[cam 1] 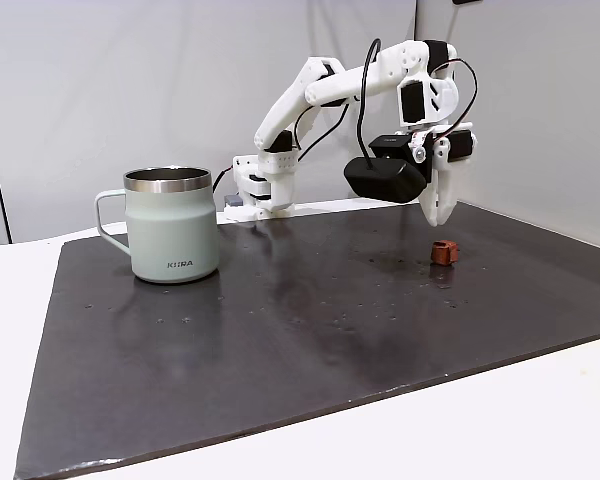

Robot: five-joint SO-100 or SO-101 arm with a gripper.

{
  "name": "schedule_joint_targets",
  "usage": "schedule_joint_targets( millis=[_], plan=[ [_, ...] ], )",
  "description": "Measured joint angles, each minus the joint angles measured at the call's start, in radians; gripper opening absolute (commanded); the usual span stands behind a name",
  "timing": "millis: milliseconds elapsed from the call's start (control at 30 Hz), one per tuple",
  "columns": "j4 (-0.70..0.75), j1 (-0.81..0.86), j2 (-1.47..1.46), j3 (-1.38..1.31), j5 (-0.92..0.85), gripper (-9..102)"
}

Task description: Grasp a cube and put it in the cup.

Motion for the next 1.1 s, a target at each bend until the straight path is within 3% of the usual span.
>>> schedule_joint_targets(
  millis=[233, 433, 733, 1100],
  plan=[
    [0.017, -0.015, -0.011, -0.026, 0.0, 2],
    [0.032, -0.021, -0.026, -0.026, -0.005, 15],
    [0.04, -0.035, -0.052, -0.026, -0.005, 22],
    [0.067, -0.052, -0.097, -0.046, -0.018, 23]
  ],
)
